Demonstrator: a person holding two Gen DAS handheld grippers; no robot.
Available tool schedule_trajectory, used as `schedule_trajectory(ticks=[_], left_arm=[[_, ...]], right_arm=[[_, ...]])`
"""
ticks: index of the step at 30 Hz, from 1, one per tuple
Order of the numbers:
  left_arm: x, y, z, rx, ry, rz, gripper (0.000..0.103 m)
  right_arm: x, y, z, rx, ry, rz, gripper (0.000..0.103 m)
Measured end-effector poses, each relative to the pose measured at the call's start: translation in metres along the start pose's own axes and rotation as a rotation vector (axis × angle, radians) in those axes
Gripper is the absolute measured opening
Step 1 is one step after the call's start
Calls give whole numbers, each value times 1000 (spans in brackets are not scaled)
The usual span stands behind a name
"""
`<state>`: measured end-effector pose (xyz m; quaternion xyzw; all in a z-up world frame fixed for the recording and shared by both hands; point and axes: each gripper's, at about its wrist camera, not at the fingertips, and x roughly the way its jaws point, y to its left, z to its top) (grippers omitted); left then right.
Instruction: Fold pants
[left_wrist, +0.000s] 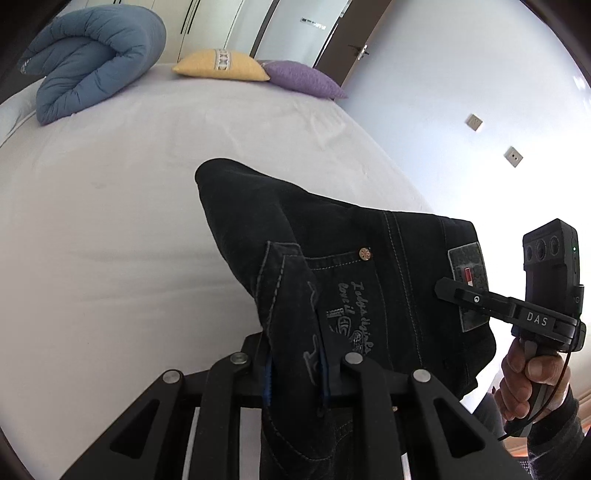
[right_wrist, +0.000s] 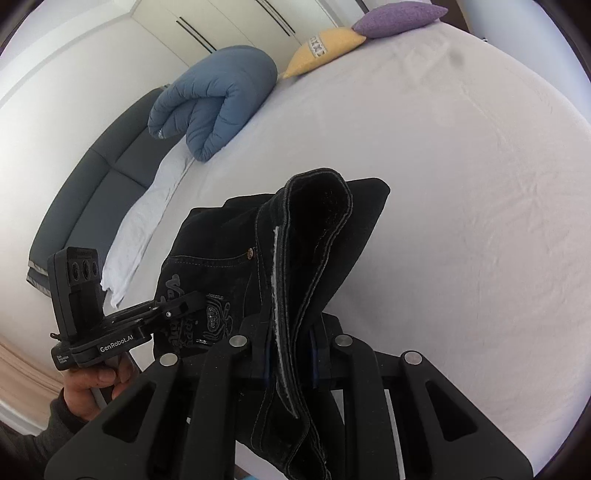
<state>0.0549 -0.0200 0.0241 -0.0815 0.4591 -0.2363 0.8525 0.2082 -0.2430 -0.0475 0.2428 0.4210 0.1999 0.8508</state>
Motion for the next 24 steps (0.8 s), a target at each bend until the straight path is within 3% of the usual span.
schedule_trajectory(ticks=[7,12,14,15,17,19,21,23,24], left_arm=[[58,-4,53,35,19,19,19],[130,17,59,30,125,17,22],[162,26,50,22,175,57,39],[172,32,46,6,175,84,59],[175,44,40,-54,141,52,63],[170,42,38,-40,111,59,69],[161,37,36,-8,97,87,71],[139,41,34,-2,32,88,71],[125,38,32,5,-8,97,77]], right_arm=[[20,-46,75,32,7,-8,13],[61,-128,81,159,93,-41,15],[83,-157,71,208,132,-108,24],[86,-171,65,236,118,-73,26],[82,-184,55,277,60,20,26],[74,-189,50,286,23,60,28],[64,-181,46,261,6,20,32],[46,-169,42,237,-37,-59,50],[34,-160,40,214,-66,-109,52]])
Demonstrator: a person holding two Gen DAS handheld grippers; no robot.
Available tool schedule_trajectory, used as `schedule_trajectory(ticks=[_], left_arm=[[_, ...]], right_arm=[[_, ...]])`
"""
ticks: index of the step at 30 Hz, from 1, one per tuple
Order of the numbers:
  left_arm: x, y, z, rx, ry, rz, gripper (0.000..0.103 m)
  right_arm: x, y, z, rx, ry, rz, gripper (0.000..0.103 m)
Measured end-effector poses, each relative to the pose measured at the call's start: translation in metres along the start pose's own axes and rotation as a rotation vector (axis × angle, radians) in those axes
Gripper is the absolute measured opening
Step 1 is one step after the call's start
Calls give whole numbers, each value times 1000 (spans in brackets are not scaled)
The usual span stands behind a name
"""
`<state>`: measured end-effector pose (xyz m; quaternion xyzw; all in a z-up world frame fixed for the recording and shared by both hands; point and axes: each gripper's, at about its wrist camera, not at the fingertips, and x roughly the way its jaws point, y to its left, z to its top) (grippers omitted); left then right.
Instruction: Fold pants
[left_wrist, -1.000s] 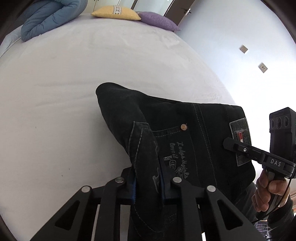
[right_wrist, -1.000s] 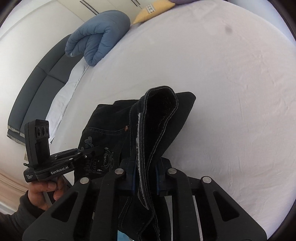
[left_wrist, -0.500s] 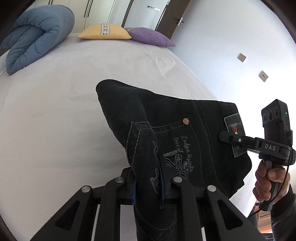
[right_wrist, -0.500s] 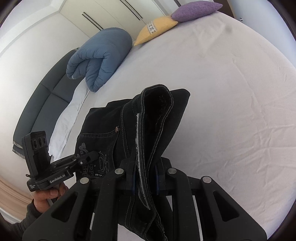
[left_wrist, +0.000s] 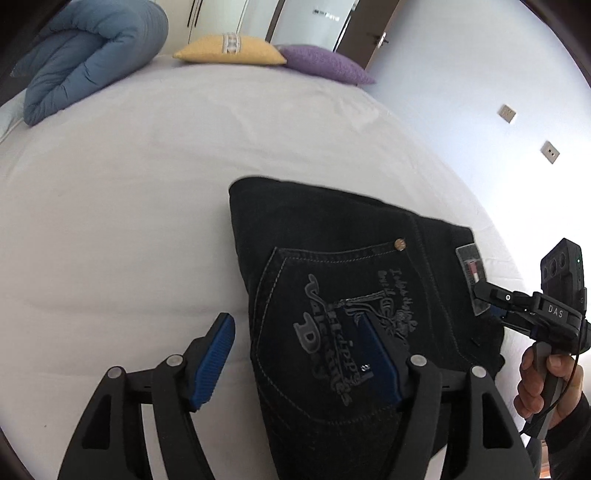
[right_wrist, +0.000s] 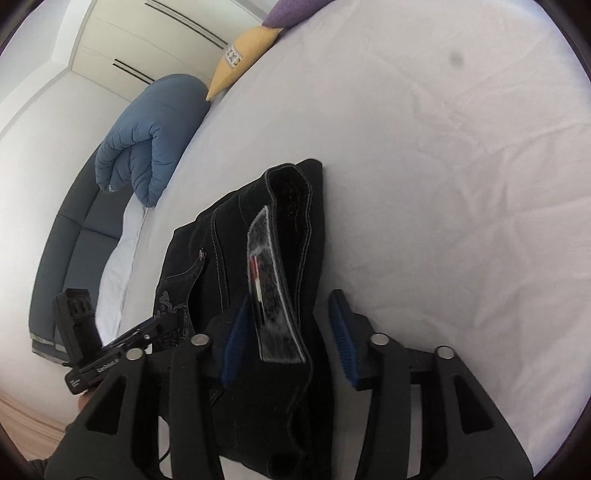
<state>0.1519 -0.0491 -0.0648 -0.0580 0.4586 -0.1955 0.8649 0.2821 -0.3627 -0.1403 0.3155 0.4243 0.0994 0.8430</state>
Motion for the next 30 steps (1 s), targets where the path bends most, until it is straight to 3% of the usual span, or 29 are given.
schedule_trajectory(ticks=[1,3,6,11,14,16,18,22,26,30], left_arm=[[-18,-4,-3,16,-52,28,90],[-54,-18,-7,54,-178,61,103],[-113,-45,-18,140,-353,160,103],[-223,-89,-39,200,-667,335,103],[-281,-100,-41,216,-824,405,103],[-309,-105,-40,188,-852,422,103],[-332,-107,-43,163,-870,429,103],[-360,-124,-50,273,-903,482,103],[-376,-130,-38,263,-832,468,103],[-378,-127,-34,180,-771,497,103]], right_arm=[[-10,7,0,-31,-39,-28,53],[-47,29,-9,-109,-145,-79,53],[-105,76,-37,-241,-314,-167,57],[-210,161,-82,-399,-733,-309,96],[-265,202,-106,-494,-987,-359,103],[-297,223,-117,-548,-1061,-371,103],[-316,242,-124,-585,-1066,-386,103],[-350,266,-139,-635,-1089,-371,103],[-392,275,-162,-679,-1132,-378,103],[-403,278,-164,-669,-1045,-430,103]])
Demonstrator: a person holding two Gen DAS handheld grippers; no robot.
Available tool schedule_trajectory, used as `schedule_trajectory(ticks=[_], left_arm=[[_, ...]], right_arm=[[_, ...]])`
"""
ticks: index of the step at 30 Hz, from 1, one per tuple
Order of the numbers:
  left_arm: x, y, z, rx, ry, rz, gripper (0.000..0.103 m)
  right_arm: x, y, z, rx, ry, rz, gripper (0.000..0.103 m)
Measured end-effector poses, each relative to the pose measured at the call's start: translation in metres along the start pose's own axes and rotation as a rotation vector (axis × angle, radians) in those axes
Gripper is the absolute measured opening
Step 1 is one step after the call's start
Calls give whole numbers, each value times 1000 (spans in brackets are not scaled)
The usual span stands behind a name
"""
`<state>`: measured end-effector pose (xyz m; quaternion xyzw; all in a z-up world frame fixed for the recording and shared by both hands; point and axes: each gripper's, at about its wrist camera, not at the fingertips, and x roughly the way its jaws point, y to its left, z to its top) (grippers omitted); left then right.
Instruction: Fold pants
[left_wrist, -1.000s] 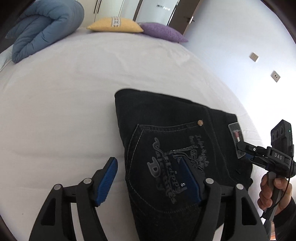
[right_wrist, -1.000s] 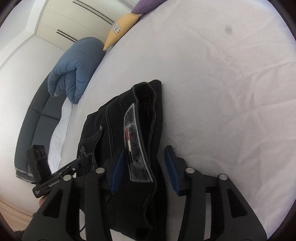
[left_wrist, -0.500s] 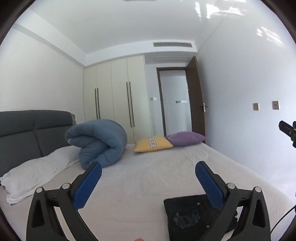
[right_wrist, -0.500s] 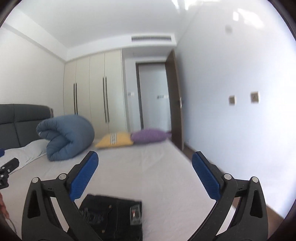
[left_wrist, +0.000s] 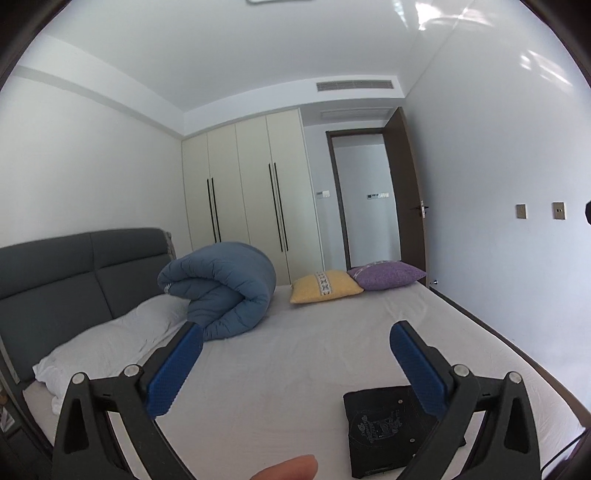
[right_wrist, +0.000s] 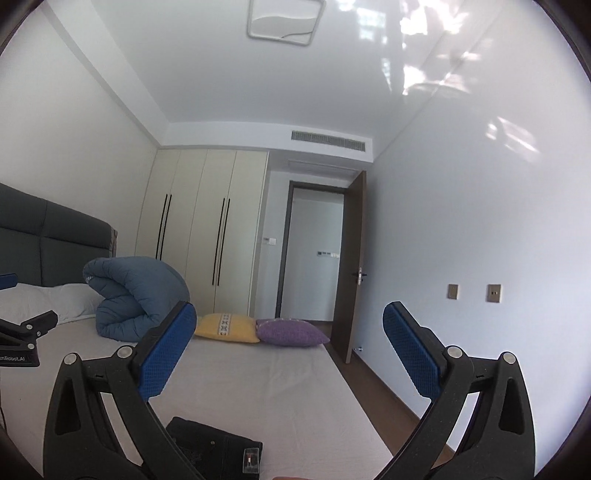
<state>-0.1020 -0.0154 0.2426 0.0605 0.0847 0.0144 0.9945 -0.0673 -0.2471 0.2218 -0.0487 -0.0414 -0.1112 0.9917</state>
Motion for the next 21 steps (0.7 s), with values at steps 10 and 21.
schedule_trajectory(ticks=[10,21], left_arm=[[82,-23,-87,-83,447,-93,103],[70,-38,-140,-63,584,-101,103]], right_arm=[[53,-26,-104,256,534,-7,103],[68,19,-213,232,826,14,103]])
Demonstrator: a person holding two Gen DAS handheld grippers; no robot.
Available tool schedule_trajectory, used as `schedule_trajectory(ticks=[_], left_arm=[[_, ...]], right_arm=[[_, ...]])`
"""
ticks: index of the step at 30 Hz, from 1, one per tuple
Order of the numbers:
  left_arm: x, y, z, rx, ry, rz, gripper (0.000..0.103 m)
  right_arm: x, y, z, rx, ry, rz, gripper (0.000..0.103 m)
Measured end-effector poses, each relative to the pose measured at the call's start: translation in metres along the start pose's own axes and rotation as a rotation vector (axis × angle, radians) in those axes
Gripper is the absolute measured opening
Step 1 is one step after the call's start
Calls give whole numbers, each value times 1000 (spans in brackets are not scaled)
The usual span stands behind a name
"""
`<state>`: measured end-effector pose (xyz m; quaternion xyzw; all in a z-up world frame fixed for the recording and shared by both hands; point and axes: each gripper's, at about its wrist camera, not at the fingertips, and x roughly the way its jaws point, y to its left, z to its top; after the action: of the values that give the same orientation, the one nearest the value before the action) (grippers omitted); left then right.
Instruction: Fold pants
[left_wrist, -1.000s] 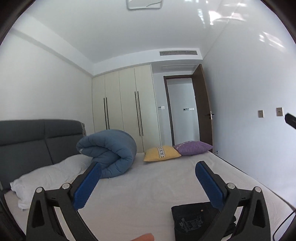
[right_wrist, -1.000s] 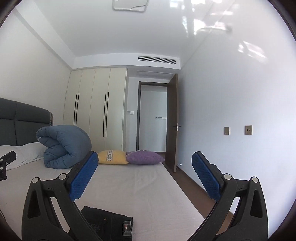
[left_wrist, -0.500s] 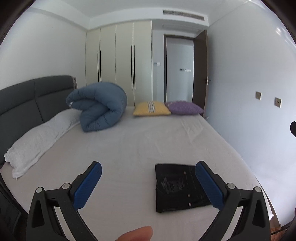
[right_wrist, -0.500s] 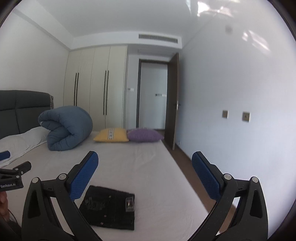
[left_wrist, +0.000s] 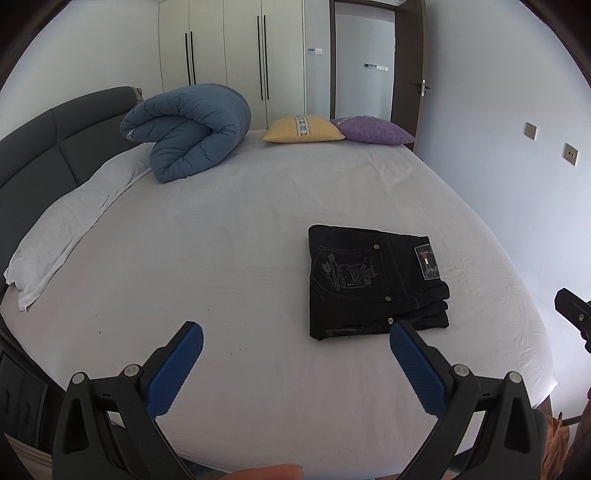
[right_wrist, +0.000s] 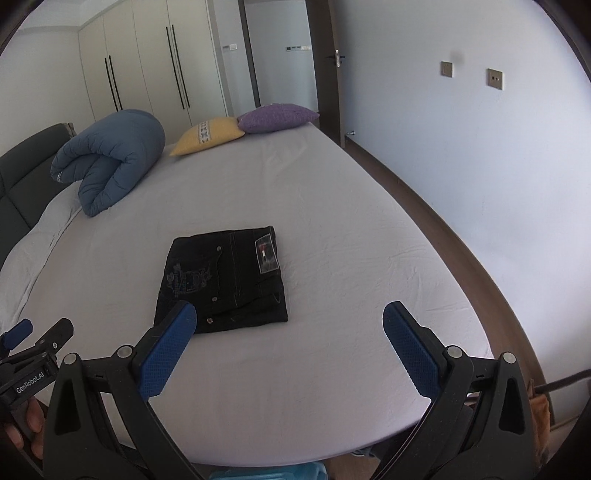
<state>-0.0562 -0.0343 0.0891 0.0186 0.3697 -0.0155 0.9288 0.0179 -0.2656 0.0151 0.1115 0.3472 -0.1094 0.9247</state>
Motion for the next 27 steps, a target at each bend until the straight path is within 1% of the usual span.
schedule_trajectory(ticks=[1,3,5,8,16,27], left_arm=[[1,-1,-1,3,5,0,103],[-2,-1,-2,5,17,-6,103],[-2,-1,-4,4,26,-5,103],[1,-1,-6,0,38,-6,103],[3,-2,-10,1,51,-9,103],[5,-5,-12,-2,61,-19,103]], right_arm=[[11,4,-2,-6,4,1,103],[12,12,-2,-28,10,-4,103],[3,18,8,-48,16,-6,103],[-2,23,10,-68,24,0,103],[-10,32,8,-88,43,14,103],[-8,43,6,-105,52,21,103]])
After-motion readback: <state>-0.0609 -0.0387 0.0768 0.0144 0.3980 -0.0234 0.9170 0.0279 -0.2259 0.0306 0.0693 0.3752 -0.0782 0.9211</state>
